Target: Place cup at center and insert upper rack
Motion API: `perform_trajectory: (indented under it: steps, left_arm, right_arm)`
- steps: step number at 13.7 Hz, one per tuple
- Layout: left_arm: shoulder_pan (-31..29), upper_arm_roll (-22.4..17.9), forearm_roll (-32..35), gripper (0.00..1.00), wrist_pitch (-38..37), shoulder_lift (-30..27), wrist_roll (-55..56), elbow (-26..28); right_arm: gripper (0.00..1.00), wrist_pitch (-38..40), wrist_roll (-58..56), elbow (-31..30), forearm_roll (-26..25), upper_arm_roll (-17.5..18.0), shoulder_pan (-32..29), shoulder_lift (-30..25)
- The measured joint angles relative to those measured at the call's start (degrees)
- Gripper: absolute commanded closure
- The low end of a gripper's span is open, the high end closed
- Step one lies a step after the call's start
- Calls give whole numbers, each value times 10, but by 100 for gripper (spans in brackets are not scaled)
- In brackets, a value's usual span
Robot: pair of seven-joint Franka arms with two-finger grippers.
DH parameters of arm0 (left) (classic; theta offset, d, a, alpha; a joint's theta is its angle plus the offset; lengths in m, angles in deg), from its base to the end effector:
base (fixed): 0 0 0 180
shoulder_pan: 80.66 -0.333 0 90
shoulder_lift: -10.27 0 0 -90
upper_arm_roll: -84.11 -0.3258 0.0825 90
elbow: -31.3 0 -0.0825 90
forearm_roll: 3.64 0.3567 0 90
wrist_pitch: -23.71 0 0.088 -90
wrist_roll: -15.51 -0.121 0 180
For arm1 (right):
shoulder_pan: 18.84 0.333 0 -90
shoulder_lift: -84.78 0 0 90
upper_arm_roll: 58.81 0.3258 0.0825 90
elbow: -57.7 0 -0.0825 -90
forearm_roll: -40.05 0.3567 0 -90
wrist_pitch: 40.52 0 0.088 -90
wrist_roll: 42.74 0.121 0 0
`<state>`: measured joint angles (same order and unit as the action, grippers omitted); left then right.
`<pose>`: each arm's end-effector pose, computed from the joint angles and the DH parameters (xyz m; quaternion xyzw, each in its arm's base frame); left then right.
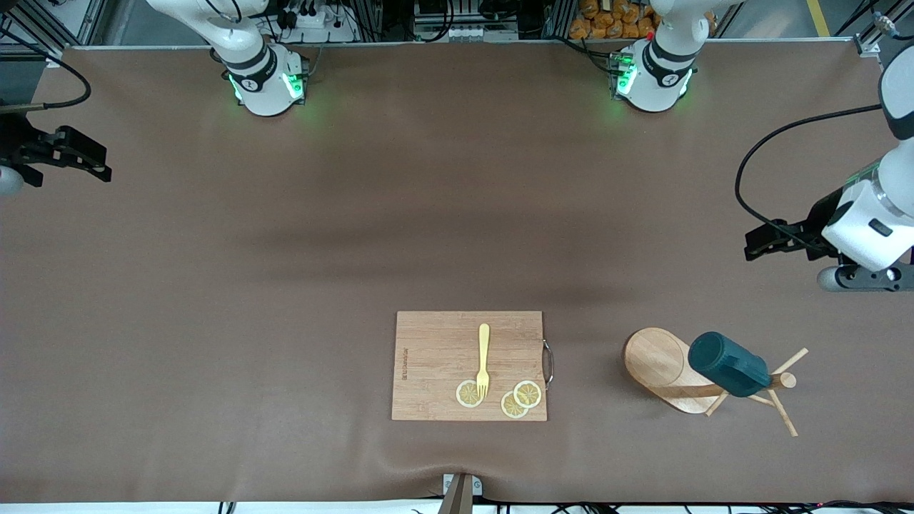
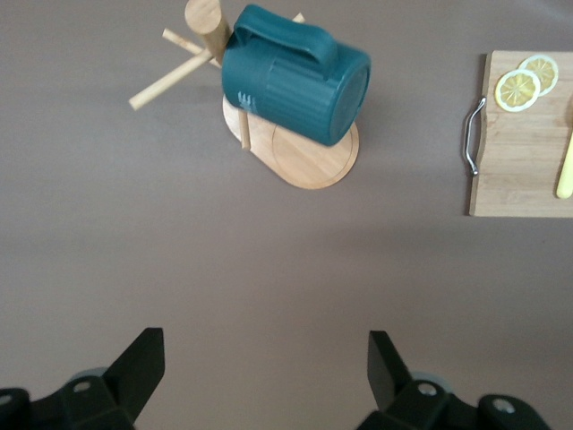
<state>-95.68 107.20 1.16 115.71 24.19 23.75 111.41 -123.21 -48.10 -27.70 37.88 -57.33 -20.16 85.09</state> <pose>0.5985 -0.0455 0.5723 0.9999 0.0046 -0.0089 0.0042 0.5153 -0.0036 0.6419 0.9984 0.0462 -0.0272 0.0176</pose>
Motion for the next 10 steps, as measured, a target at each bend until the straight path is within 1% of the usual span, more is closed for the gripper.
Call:
perform_trajectory:
  steps: [5,6,7,9,10]
  left_arm:
    - [3,-4,0,0,-40,-42,-2,5]
    - [10,-13,0,0,-45,-49,-3,8]
    - [26,-31,0,0,-49,-57,-5,12]
    - [71,-70,0,0,-55,-79,-5,30]
    - [89,-78,0,0,-57,-94,-5,44]
  right_arm:
    - [0,-1,0,0,0,-1,0,0]
    - [0,-2,0,0,0,-1,0,0]
    - [0,-2,0,0,0,-2,0,0]
    - [0,-3,0,0,0,-2,0,0]
    - [0,-3,0,0,0,-2,0,0]
